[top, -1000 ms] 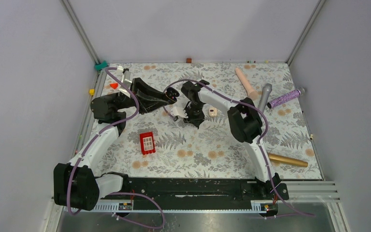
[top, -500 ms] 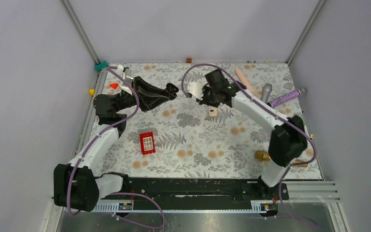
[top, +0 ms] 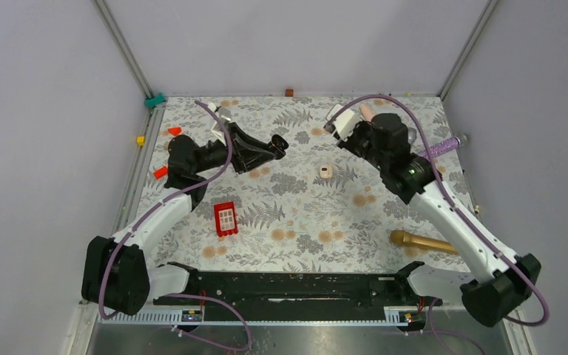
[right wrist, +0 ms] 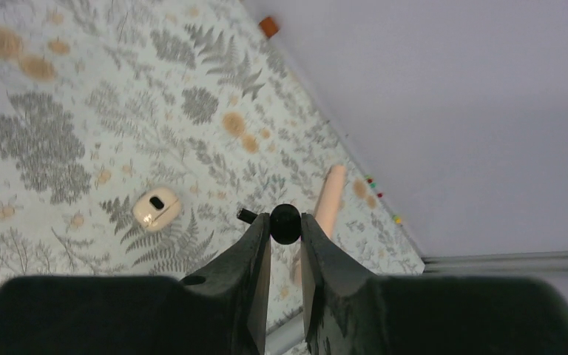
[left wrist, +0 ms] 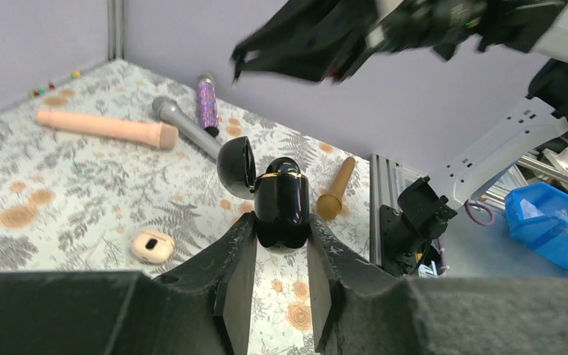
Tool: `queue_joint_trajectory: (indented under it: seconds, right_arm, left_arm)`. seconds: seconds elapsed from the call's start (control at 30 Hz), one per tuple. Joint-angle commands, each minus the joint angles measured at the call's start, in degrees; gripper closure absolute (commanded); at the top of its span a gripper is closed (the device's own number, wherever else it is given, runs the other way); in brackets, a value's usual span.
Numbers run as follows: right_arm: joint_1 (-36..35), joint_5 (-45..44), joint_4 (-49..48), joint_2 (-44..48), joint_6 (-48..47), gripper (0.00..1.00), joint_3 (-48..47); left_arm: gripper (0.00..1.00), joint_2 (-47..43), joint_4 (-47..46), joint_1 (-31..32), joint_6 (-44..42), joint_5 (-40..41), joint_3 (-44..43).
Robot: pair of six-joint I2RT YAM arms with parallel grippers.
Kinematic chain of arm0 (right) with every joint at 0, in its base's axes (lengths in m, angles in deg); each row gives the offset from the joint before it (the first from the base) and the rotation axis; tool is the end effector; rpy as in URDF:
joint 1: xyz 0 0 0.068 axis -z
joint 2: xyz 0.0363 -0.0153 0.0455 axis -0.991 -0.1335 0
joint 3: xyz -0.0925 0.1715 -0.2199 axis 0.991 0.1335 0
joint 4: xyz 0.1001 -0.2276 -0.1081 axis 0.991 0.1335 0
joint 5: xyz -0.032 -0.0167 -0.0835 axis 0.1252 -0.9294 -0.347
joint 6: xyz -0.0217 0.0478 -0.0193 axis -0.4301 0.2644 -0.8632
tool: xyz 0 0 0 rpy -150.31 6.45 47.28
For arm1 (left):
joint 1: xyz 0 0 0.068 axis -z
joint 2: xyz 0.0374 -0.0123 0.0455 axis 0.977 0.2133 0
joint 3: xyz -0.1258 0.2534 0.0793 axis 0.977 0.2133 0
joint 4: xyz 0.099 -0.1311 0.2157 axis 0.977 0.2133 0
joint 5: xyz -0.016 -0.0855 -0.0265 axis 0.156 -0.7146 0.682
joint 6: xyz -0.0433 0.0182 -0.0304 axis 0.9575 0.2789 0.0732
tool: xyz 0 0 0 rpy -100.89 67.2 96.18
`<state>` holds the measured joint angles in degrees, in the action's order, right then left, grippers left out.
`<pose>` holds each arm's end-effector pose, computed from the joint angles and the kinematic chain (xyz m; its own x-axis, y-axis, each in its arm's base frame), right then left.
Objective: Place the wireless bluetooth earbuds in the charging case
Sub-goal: Insert the right earbud into the right side groove of the charging case.
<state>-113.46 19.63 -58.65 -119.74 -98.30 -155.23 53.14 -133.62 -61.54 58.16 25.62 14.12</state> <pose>0.2451 0.1454 0.4003 0.1360 -0.6985 -0.7025 -0.5070 0.5602 -0.6551 0.2446 -0.1052 0.3576 -0.2453 -0.2299 -0.9418 0.9407 0.1783 -0.2885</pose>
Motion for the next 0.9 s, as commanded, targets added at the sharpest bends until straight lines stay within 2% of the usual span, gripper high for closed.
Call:
queue_joint_trajectory:
  seconds: [0.0,0.27,0.5,0.87]
  right_arm:
    - [-0.79,0.81,-8.52,5.28,6.0,0.94,1.37]
    - [-5.26,-0.38,-8.3,5.28,10.07,0.95,1.5]
    - [-9.56,-0.36,-6.67,3.29,11.14,0.95,0.63]
    - [-14.68,-2.01,-6.98,0.2,9.65,0.95,1.24]
  left_arm:
    - [1.0,3.33,2.09,2.09,-1.92,3.37,-0.37]
    - [1.0,8.78,2.13,6.07,-0.24,3.52,-2.21]
    - [1.0,11.54,1.78,6.51,4.42,4.14,-4.8]
    - [1.0,12.13,1.15,6.83,5.95,3.72,-5.05]
